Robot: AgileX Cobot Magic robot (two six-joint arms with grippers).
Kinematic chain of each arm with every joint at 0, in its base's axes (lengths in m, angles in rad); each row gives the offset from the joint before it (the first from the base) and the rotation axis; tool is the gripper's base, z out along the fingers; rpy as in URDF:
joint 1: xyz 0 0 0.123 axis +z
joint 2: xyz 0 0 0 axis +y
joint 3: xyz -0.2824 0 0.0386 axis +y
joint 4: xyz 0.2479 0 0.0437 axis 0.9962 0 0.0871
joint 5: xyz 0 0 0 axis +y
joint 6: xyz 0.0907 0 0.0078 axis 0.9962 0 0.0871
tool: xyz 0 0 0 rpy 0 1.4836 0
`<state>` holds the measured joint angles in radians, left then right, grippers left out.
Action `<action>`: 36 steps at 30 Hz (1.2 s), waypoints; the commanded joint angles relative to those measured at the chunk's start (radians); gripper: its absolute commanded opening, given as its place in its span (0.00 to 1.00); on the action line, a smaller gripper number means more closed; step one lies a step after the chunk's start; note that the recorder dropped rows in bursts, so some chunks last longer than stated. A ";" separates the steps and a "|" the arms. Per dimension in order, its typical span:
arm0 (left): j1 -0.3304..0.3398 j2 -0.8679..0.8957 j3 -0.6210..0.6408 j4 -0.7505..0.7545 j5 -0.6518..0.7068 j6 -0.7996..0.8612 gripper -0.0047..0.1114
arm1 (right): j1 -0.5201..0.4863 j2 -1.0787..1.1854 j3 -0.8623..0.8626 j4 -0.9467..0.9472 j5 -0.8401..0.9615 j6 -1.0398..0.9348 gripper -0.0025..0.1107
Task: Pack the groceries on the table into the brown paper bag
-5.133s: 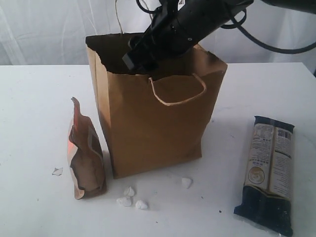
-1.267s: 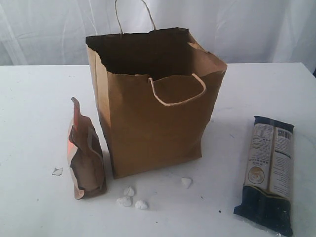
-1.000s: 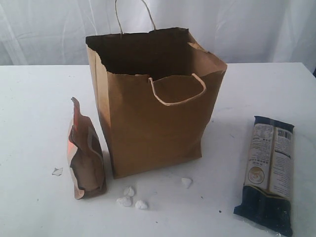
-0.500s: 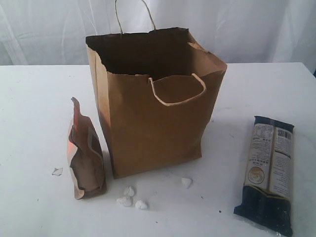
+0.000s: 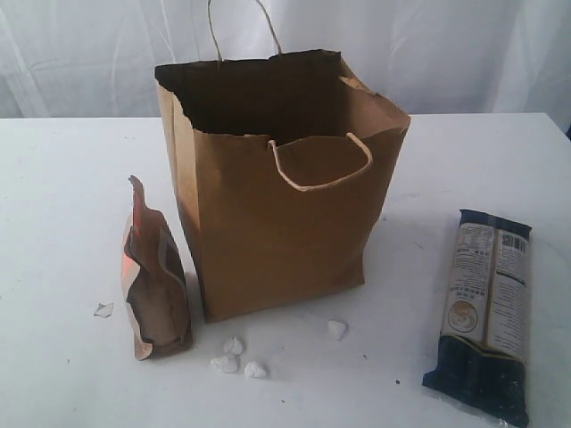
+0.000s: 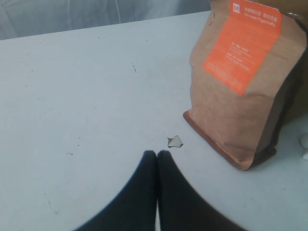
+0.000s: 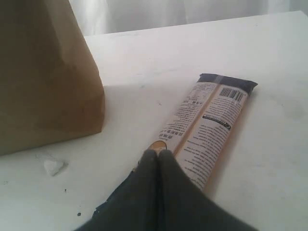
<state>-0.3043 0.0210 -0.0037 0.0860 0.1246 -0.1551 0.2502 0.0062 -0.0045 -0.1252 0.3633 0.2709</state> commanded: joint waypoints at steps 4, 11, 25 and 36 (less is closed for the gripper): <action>0.003 -0.009 0.004 -0.003 0.000 -0.003 0.05 | -0.006 -0.006 0.004 -0.003 -0.013 0.003 0.02; 0.003 -0.009 0.004 -0.052 -0.053 -0.060 0.05 | -0.006 -0.006 0.004 -0.003 -0.013 0.003 0.02; 0.003 -0.009 0.004 -0.168 -0.561 -0.502 0.05 | -0.006 -0.006 0.004 -0.003 -0.013 0.003 0.02; 0.003 -0.009 -0.077 0.152 -0.415 -0.871 0.04 | -0.006 -0.006 0.004 -0.003 -0.013 0.003 0.02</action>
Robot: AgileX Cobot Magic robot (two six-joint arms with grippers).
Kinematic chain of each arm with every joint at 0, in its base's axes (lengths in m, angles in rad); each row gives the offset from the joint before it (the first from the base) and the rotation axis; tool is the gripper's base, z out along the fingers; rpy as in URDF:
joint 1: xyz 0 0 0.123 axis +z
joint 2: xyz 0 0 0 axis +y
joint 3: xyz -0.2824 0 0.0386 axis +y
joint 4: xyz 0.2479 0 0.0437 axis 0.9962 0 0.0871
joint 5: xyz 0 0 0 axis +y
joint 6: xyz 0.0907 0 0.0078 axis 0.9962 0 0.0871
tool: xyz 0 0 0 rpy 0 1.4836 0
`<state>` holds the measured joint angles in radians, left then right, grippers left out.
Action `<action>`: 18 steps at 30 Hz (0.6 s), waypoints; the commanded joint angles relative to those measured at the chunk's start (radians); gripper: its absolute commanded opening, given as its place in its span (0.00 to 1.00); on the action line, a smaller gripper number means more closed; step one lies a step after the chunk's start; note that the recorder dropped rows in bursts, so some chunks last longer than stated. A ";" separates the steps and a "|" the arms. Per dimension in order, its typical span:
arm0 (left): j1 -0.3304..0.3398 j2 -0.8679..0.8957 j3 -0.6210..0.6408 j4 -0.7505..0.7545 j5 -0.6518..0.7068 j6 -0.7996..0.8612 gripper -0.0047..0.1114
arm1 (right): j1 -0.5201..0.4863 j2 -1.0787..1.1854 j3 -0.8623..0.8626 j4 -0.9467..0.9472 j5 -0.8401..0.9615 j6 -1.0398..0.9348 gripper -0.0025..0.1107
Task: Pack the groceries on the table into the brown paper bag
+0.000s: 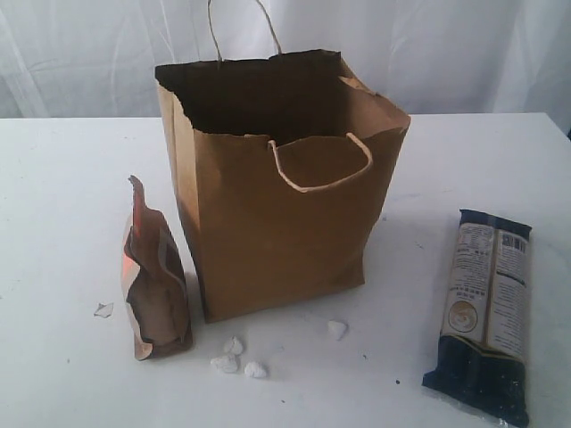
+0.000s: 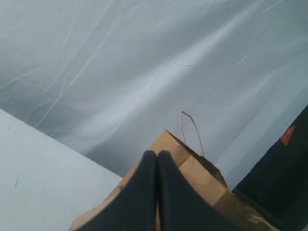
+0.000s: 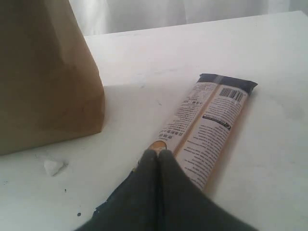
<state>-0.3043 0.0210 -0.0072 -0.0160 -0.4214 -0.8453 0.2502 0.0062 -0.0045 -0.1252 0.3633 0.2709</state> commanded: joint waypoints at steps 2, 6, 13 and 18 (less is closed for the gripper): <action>0.003 -0.007 -0.155 0.473 0.216 -0.383 0.04 | -0.006 -0.006 0.004 -0.003 -0.013 0.003 0.02; 0.003 0.036 -0.308 0.827 0.388 -0.734 0.04 | -0.006 -0.006 0.004 -0.003 -0.013 0.003 0.02; 0.001 0.218 -0.416 1.077 0.268 -0.766 0.04 | -0.006 -0.006 0.004 -0.003 -0.013 0.003 0.02; 0.001 0.320 -0.464 1.155 0.086 -0.627 0.04 | -0.006 -0.006 0.004 -0.003 -0.013 0.003 0.02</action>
<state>-0.3043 0.3027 -0.4384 1.0675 -0.2153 -1.5564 0.2502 0.0062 -0.0045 -0.1252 0.3633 0.2709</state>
